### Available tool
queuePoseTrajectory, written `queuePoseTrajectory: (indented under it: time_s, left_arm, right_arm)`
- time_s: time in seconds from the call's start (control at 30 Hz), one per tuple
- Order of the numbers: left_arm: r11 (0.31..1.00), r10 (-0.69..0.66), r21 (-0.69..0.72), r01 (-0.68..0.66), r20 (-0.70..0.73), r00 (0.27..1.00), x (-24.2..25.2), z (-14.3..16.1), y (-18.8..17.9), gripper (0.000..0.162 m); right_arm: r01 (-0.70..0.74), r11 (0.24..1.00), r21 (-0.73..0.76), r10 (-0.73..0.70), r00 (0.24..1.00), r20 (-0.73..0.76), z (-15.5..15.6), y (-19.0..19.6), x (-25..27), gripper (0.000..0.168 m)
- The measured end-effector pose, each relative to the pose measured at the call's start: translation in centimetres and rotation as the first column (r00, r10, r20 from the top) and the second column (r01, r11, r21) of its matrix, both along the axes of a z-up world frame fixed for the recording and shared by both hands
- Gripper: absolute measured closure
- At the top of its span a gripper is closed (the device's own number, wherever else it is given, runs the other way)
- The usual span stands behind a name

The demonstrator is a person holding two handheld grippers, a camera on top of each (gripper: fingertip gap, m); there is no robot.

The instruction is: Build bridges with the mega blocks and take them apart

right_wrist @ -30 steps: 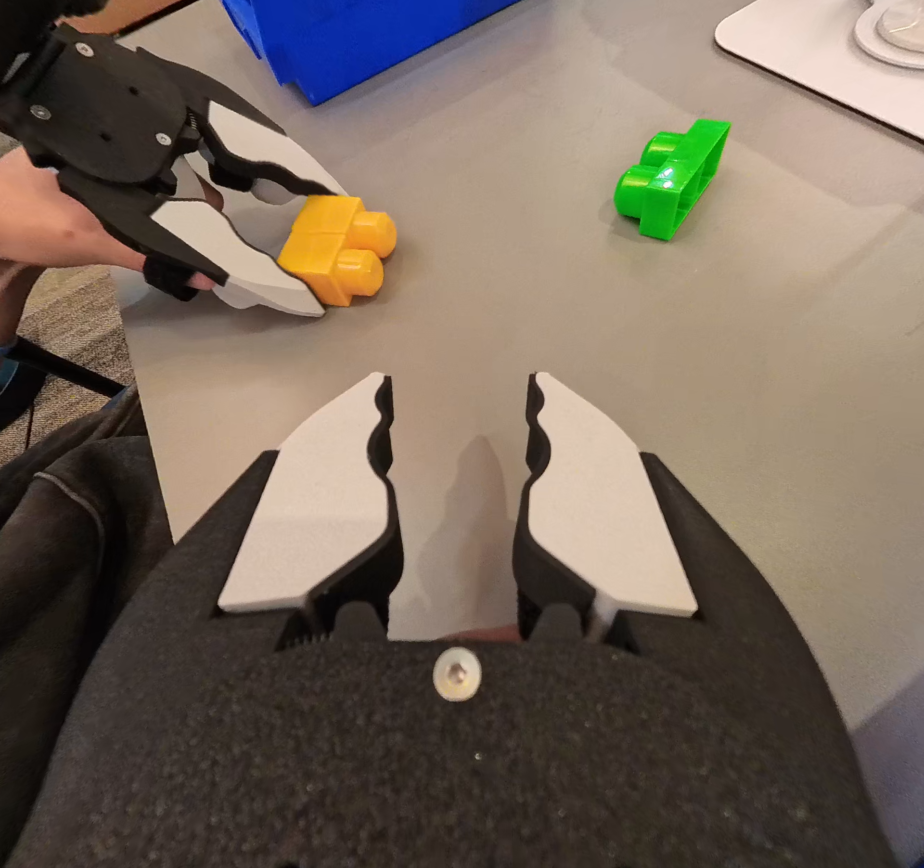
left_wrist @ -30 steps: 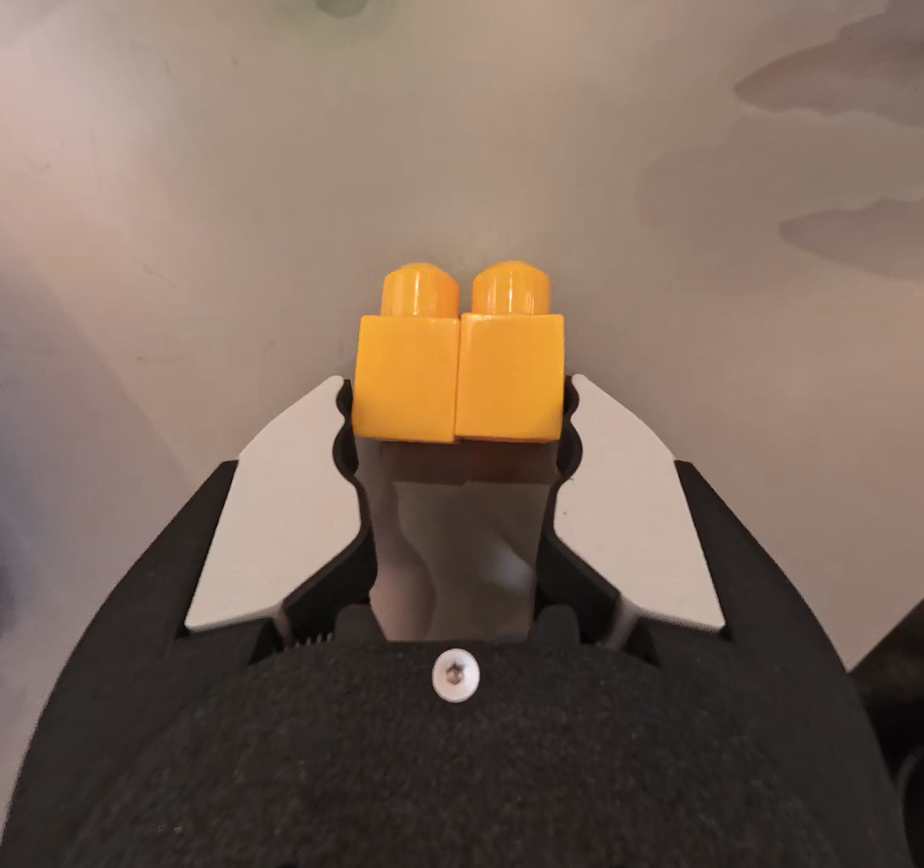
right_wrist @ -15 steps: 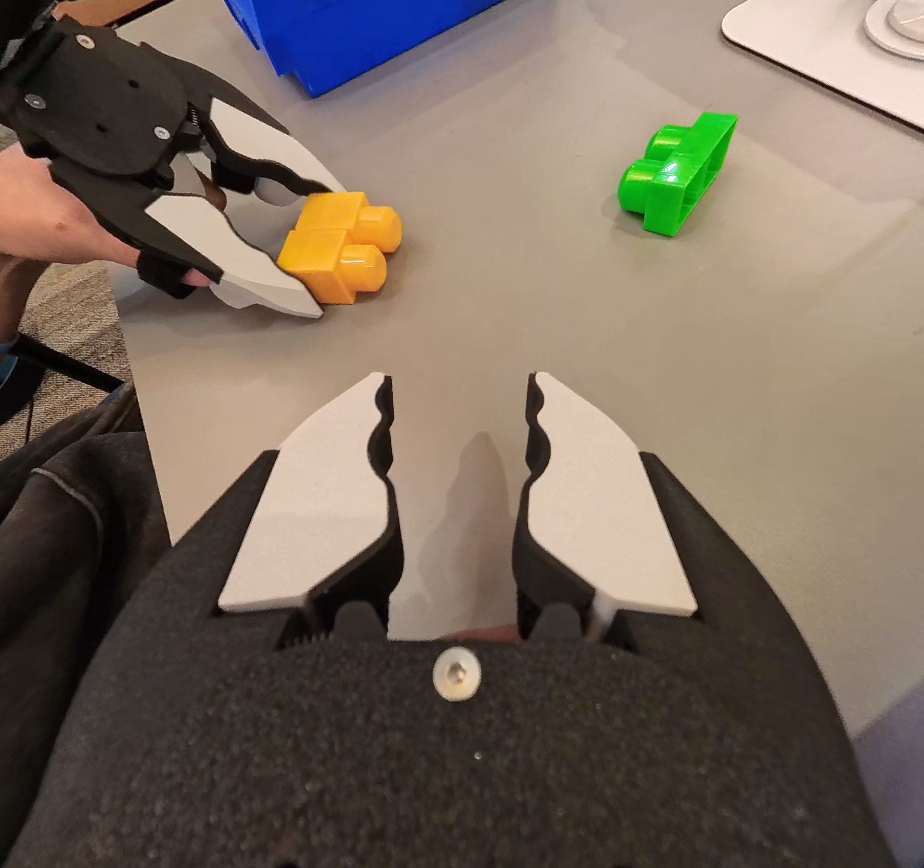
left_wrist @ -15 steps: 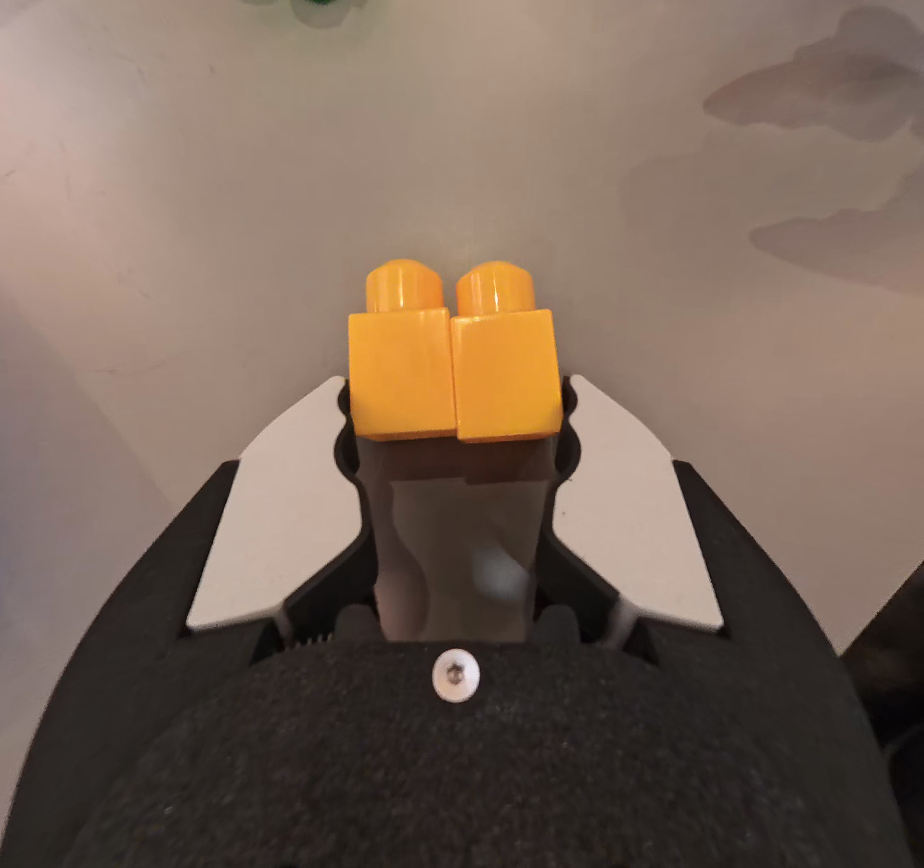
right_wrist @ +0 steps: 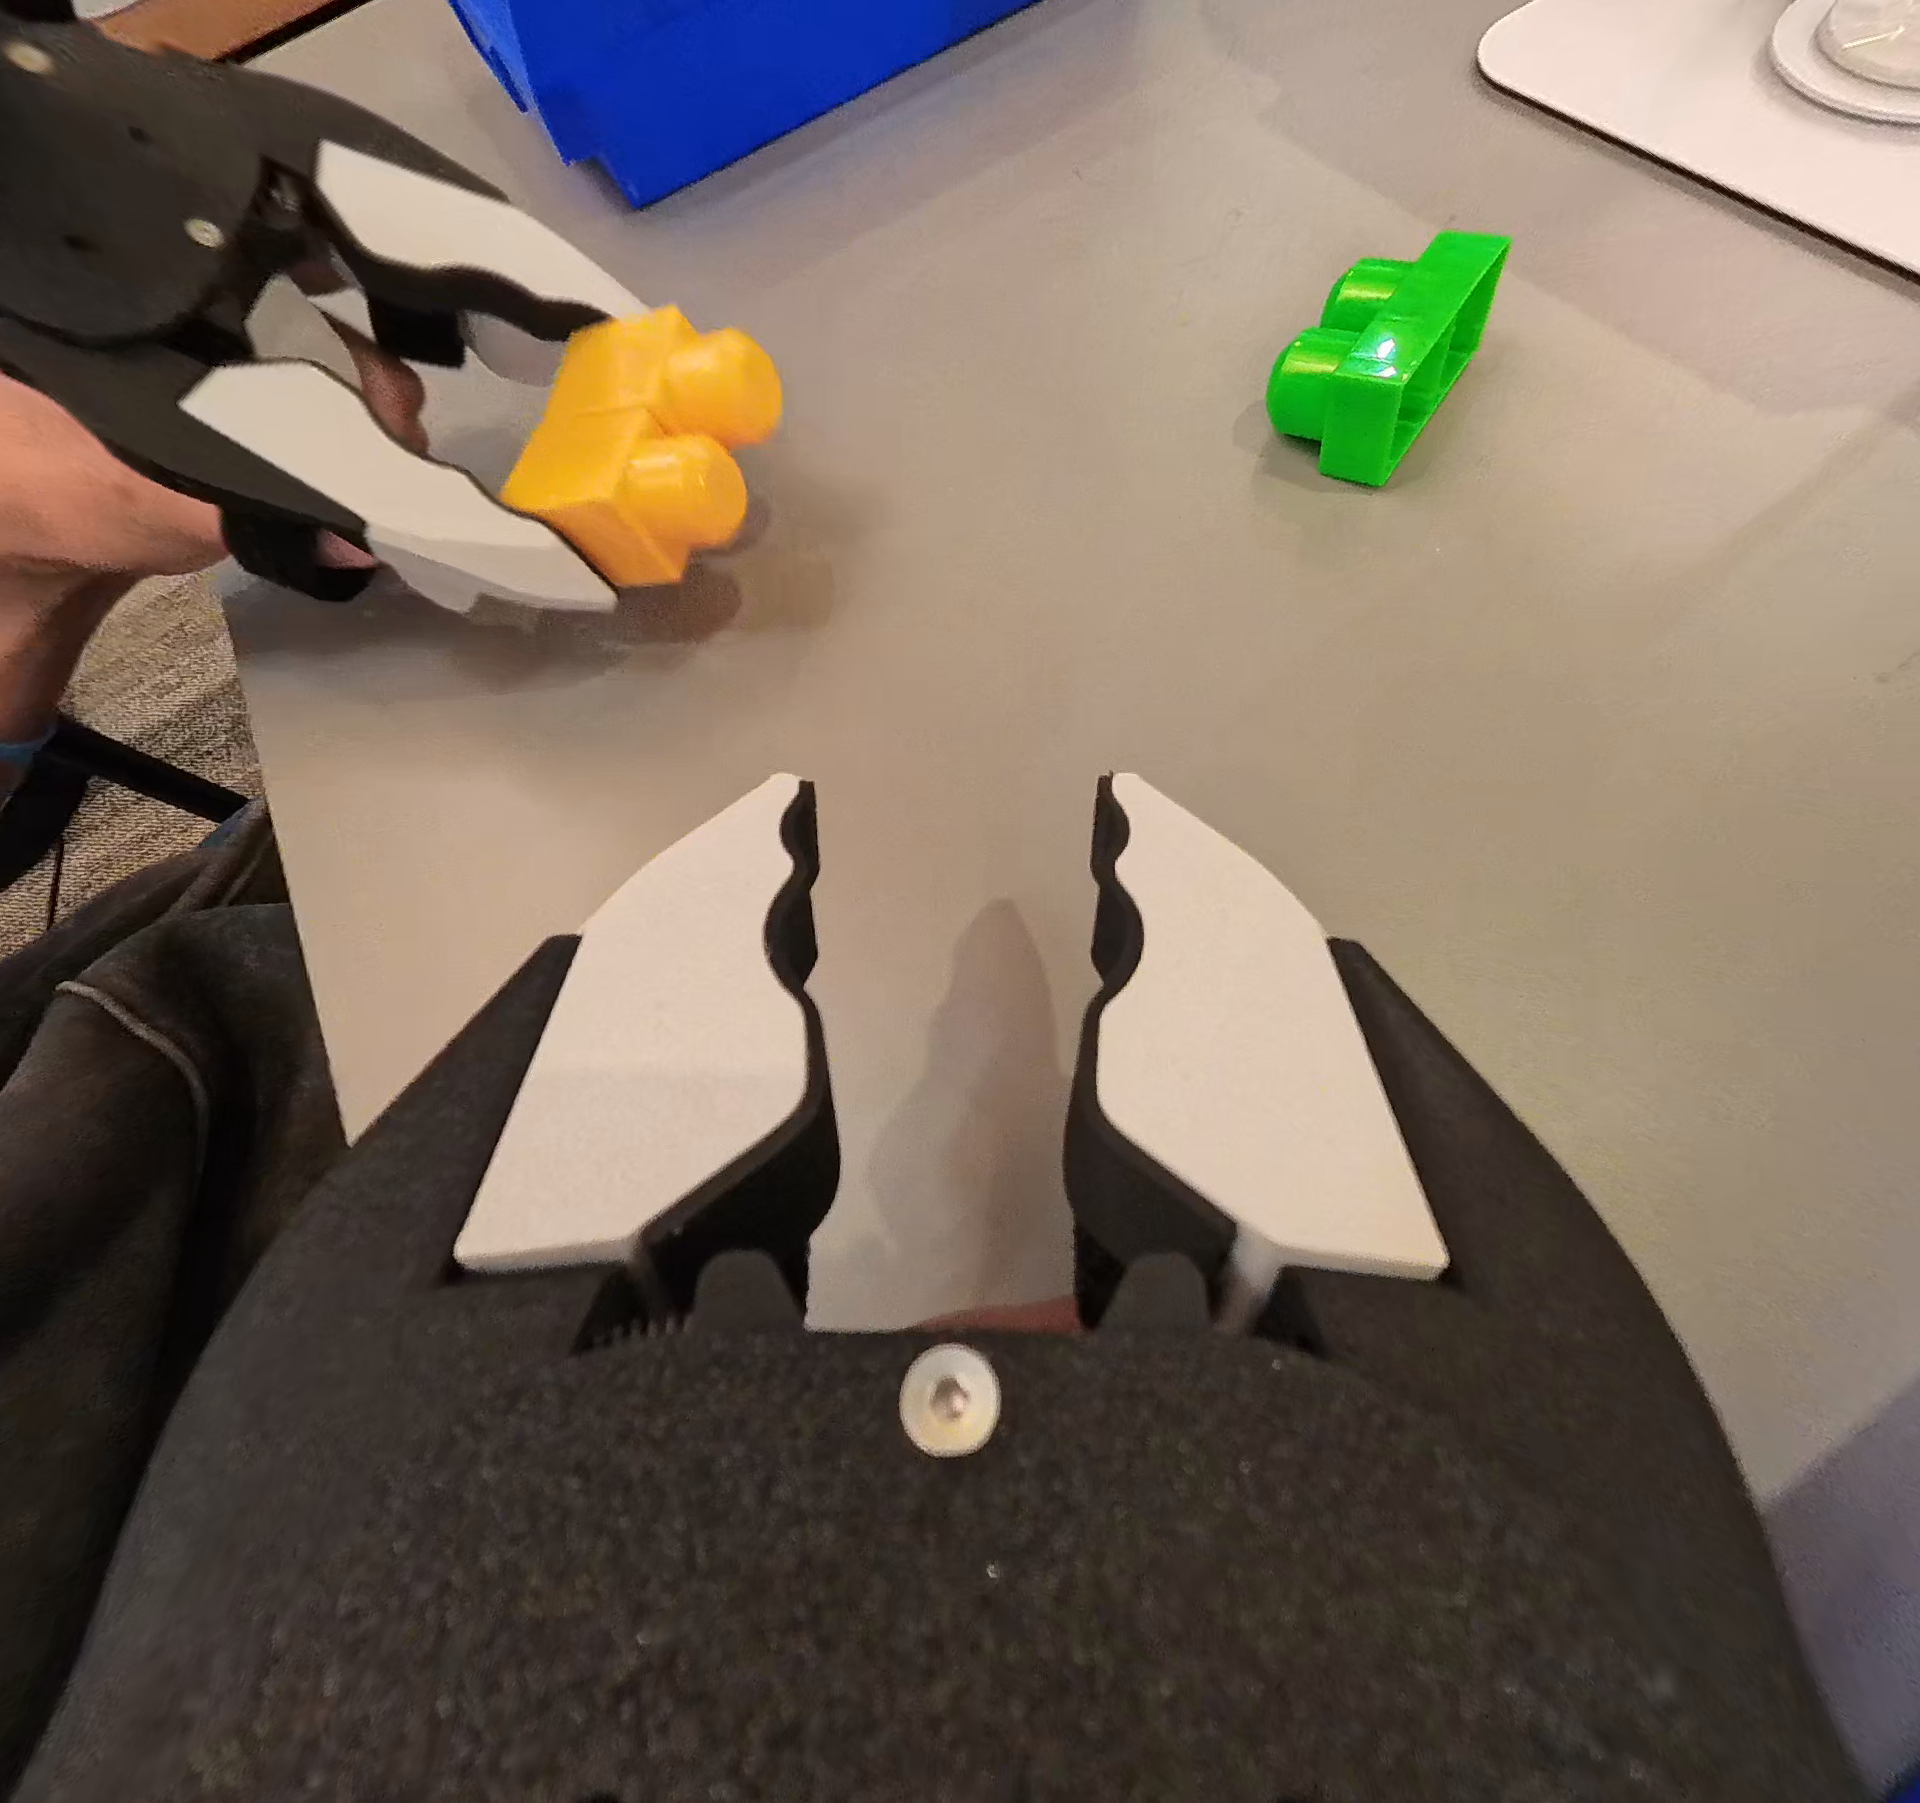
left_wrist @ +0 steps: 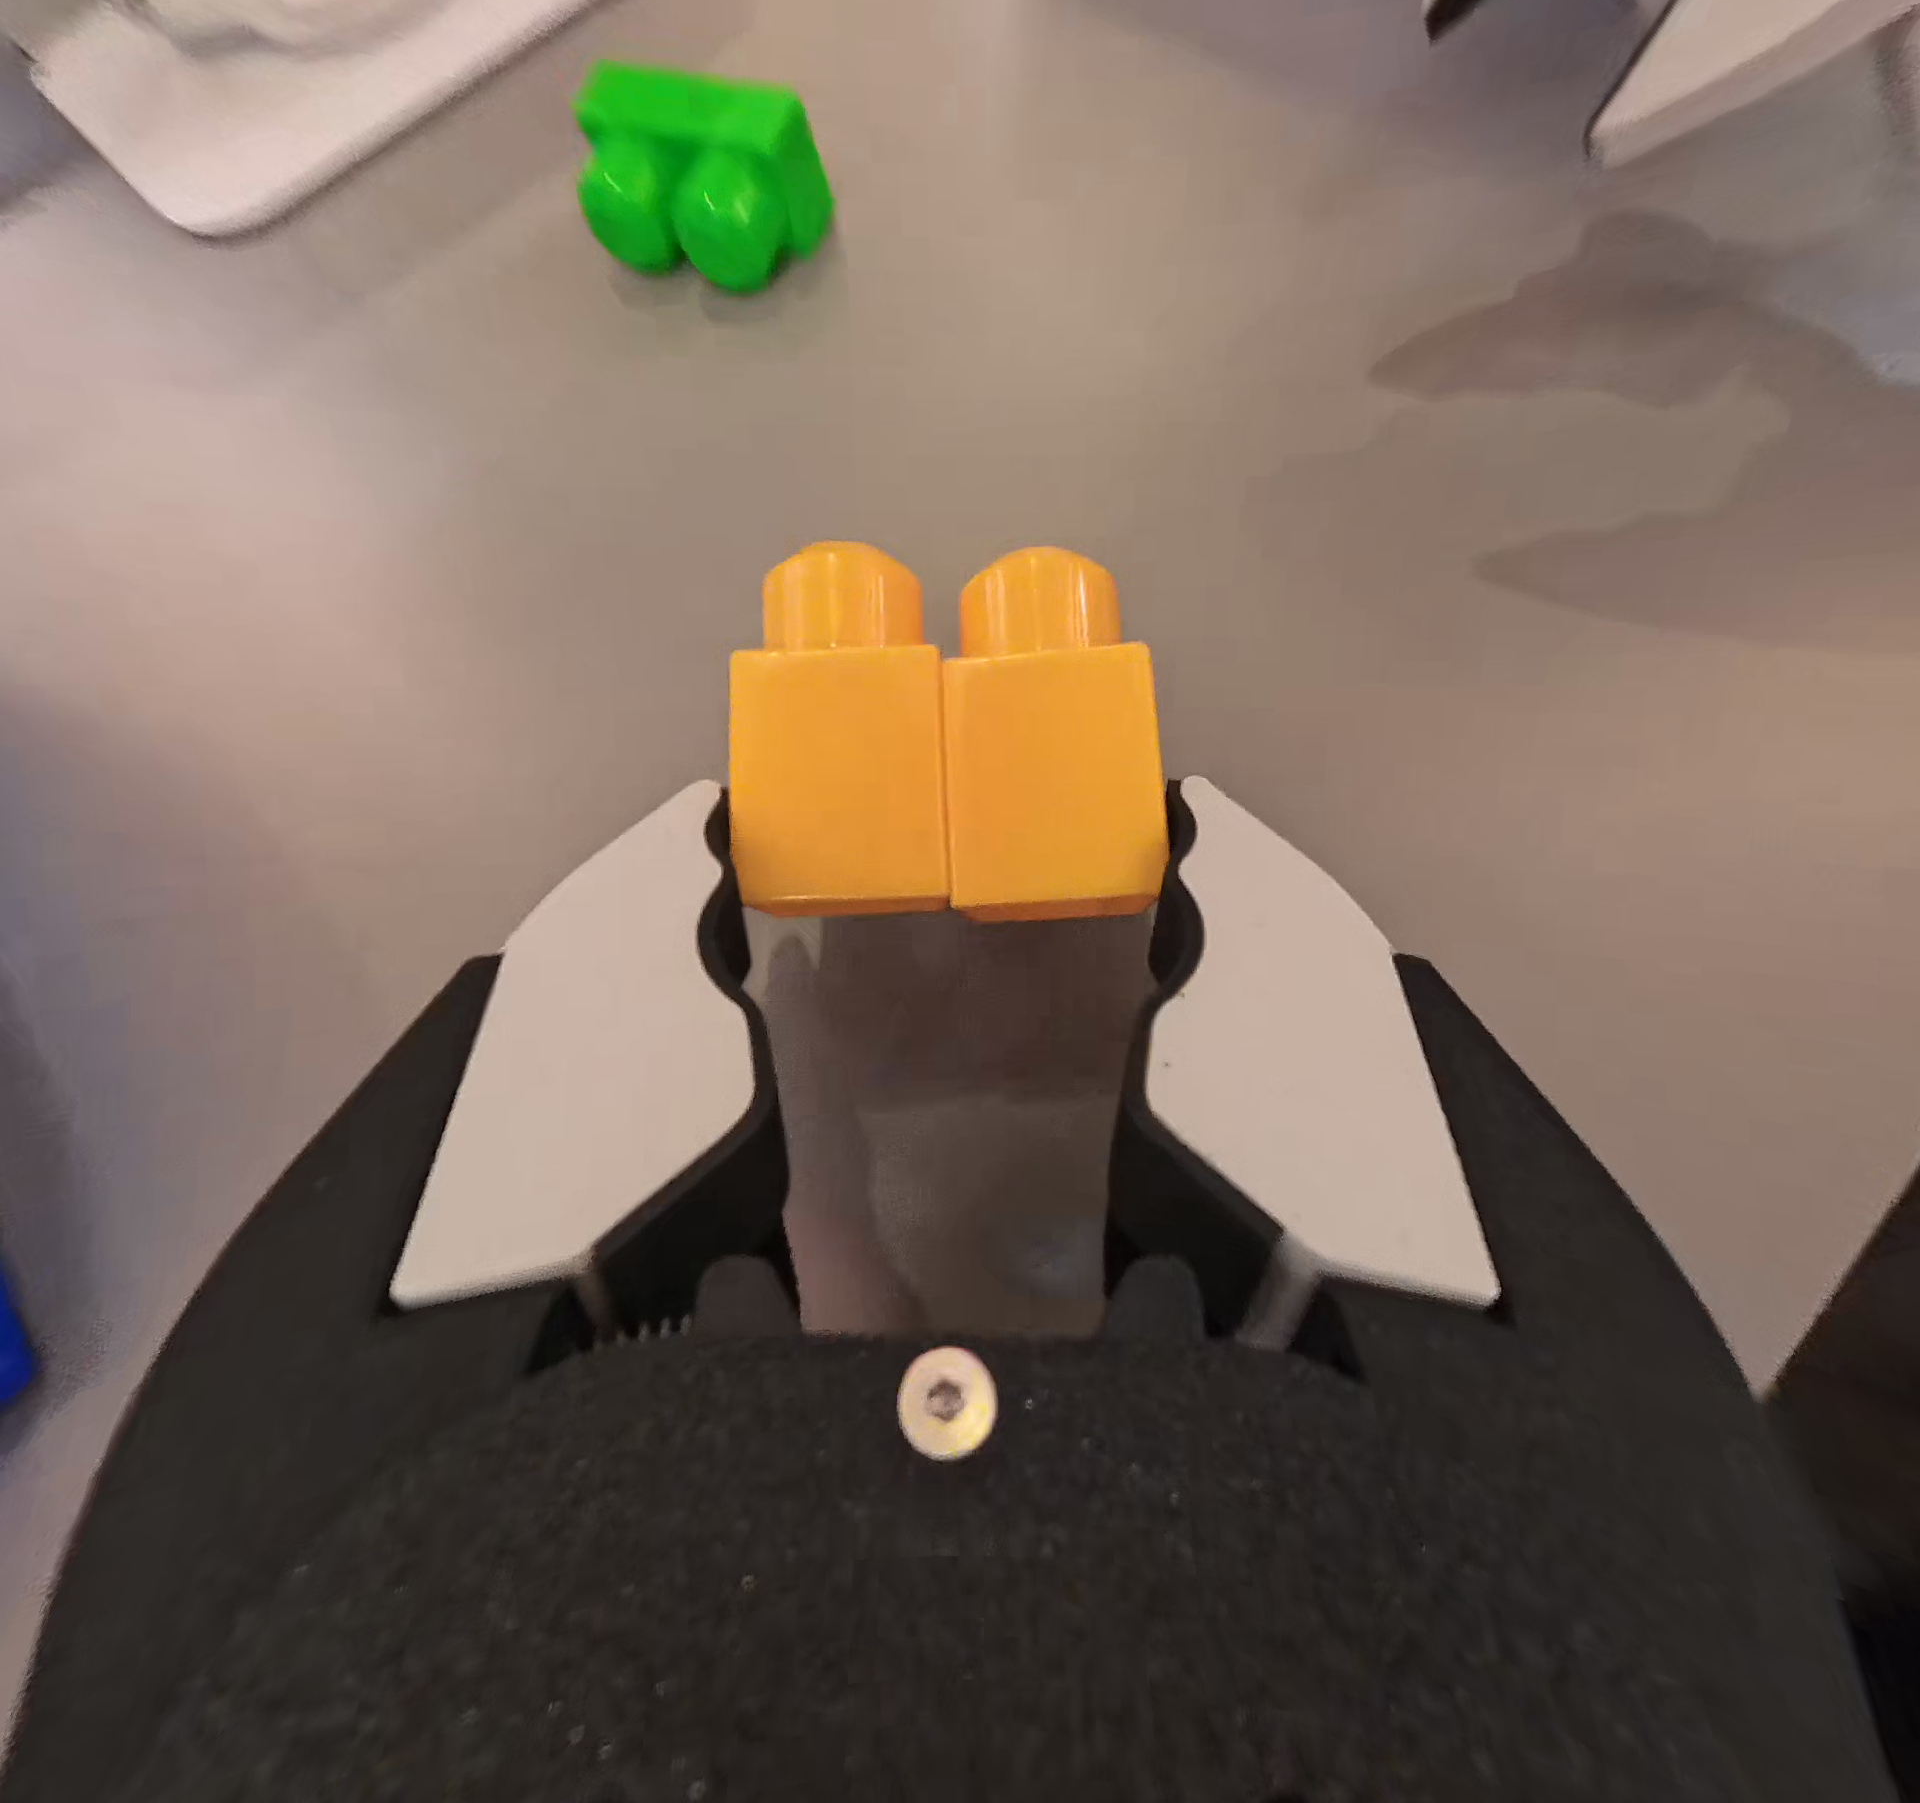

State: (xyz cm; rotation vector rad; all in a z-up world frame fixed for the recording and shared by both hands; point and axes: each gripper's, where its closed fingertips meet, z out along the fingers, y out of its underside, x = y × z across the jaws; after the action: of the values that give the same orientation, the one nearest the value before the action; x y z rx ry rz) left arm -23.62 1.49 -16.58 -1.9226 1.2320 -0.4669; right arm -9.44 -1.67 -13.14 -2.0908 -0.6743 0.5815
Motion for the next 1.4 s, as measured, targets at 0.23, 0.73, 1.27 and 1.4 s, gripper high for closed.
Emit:
queuePoseTrajectory:
  time_s: [0.23, 0.73, 1.27, 1.4]
  left_arm:
    - [1.000, 0.019, 0.012, -0.024, 0.280, 0.960, -1.2, 3.2, 0.1, 0.086]
    - [0.998, -0.056, 0.006, 0.060, 0.494, 0.867, -2.7, 6.1, -0.9, 0.086]
    - [0.995, -0.069, -0.022, 0.093, 0.510, 0.858, -2.5, 6.1, -0.9, 0.086]
    - [0.994, -0.070, -0.035, 0.107, 0.549, 0.833, -2.6, 6.7, -0.9, 0.086]
  right_arm:
    - [-0.023, 0.996, 0.081, 0.008, 0.983, 0.184, 0.2, 1.5, 0.9, 0.112]
    - [-0.533, 0.775, -0.341, 0.552, 0.309, 0.774, -1.8, 17.9, -0.8, 0.092]
    - [-0.556, 0.786, -0.270, 0.590, 0.546, 0.595, -2.1, 17.5, -3.3, 0.097]
    - [-0.535, 0.842, 0.071, 0.523, 0.842, 0.135, 7.6, 12.8, -6.2, 0.097]
